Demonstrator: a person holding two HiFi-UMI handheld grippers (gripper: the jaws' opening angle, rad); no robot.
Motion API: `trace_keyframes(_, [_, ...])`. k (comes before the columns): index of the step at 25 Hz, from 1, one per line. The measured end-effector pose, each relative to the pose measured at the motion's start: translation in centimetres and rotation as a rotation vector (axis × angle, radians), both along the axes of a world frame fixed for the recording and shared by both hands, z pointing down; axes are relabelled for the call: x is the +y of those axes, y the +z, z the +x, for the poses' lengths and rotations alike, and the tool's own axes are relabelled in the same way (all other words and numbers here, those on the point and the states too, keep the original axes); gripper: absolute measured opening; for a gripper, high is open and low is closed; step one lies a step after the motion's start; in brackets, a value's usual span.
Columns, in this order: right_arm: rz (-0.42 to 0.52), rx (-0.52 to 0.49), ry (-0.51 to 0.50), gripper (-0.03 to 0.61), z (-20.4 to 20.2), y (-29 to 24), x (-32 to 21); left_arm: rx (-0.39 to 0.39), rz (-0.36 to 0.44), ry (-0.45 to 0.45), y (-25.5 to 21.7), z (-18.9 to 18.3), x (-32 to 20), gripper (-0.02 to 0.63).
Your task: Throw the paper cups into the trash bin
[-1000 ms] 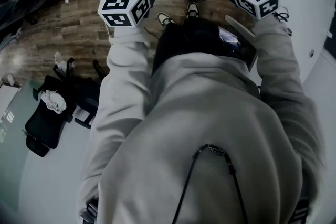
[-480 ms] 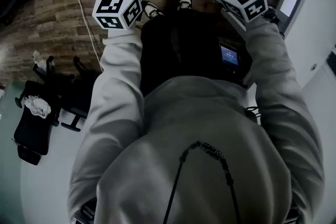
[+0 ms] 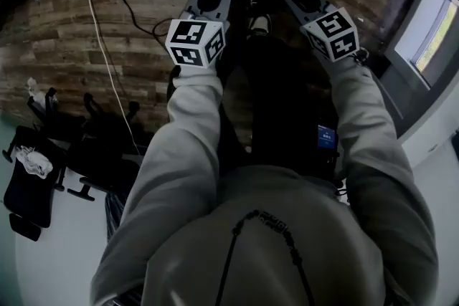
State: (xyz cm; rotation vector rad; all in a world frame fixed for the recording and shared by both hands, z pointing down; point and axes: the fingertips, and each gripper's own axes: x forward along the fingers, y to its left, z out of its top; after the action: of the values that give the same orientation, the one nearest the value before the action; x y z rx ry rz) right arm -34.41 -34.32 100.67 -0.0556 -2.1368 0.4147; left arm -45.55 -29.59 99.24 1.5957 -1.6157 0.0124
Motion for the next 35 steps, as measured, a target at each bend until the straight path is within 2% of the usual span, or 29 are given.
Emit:
trace_keyframes(3, [0.011,0.060,-0.042,0.038,1.3,6.0,0.5,0.003,-0.044,0.061,4.5,3.1,0.9,-0.005])
trace_keyframes(6, [-0.029,0.084,-0.026,0.038,1.3,11.3,1.1,-0.007,-0.113,0.180,8.6,5.4,1.6,-0.005])
trace_keyframes(9, [-0.065,0.068,-0.020,0.038,1.0,15.0,2.1,-0.107,-0.140,0.324,10.0,6.6,0.1,-0.005])
trace_keyframes(11, [-0.081,0.071,-0.026,0.038,1.1,16.7,3.0,-0.172,-0.163,0.385,10.7,7.1,0.6,-0.005])
trace_keyframes(18, [-0.099,0.031,-0.017,0.040,0.0,16.1,3.7,-0.108,-0.130,0.322,9.9,7.3,1.6,-0.005])
trace_keyframes(19, [-0.111,0.020,-0.006,0.118,-0.3,15.7,3.7,-0.101,-0.128,0.314,9.9,7.4,1.6,-0.005])
trace_keyframes(20, [-0.121,0.009,0.010,0.234,-0.5,15.3,3.6,-0.093,-0.124,0.307,9.7,7.5,1.7,-0.005])
trace_keyframes(22, [-0.118,-0.006,0.030,0.277,-0.5,14.7,3.4,-0.081,-0.117,0.294,9.5,7.6,1.7,-0.005])
trace_keyframes(30, [-0.102,-0.001,0.049,0.278,-0.2,13.6,2.6,-0.040,-0.104,0.225,9.1,6.7,1.4,-0.005])
trace_keyframes(35, [-0.095,-0.018,0.055,0.275,0.3,10.9,2.5,-0.012,-0.077,0.206,7.1,7.6,1.1,-0.005])
